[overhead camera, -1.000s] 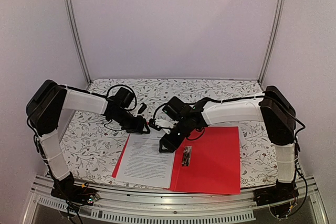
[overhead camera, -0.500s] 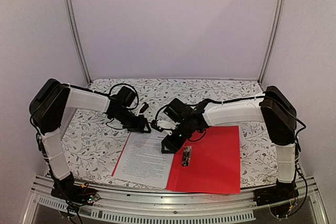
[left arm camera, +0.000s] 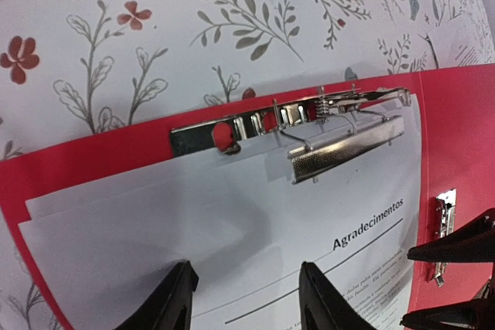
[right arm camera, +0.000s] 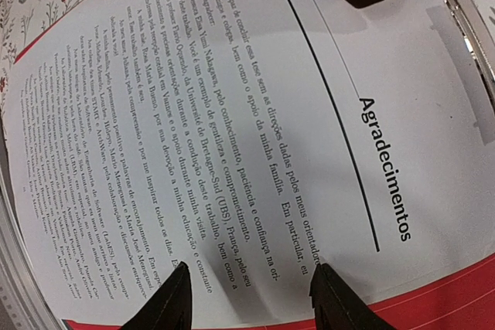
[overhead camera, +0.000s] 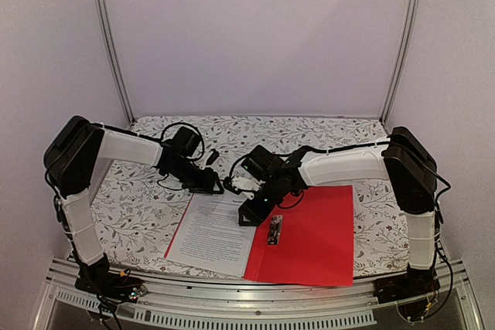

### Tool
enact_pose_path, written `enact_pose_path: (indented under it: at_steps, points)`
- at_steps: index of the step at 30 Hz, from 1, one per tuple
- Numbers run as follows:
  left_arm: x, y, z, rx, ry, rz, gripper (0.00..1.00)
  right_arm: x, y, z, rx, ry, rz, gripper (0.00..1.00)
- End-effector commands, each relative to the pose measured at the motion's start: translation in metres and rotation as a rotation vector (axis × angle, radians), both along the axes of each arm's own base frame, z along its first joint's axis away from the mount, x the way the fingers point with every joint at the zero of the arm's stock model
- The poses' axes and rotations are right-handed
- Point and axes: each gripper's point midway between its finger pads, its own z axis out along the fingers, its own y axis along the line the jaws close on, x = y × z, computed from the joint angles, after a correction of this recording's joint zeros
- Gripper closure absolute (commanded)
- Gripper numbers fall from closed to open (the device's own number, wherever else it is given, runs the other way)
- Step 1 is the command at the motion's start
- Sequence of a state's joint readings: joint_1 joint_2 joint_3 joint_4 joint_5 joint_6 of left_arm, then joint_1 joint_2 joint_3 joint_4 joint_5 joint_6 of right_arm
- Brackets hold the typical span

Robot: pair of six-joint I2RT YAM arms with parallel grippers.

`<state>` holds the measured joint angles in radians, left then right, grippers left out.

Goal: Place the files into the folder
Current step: Adjust the file in the folder.

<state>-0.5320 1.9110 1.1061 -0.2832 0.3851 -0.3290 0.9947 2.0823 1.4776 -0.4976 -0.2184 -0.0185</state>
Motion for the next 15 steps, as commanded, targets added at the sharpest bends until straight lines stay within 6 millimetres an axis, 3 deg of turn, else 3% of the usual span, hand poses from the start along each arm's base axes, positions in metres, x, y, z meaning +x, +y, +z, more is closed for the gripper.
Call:
enact_pose_path:
  at_steps: [1, 15]
  points:
    - [0.002, -0.003, -0.007, -0.011, 0.008, 0.01, 0.53, 0.002, -0.003, 0.02, 0.025, -0.028, -0.014, 0.47]
    - [0.005, -0.008, -0.007, -0.016, 0.003, 0.006, 0.53, 0.013, -0.011, 0.002, -0.029, -0.018, -0.05, 0.47]
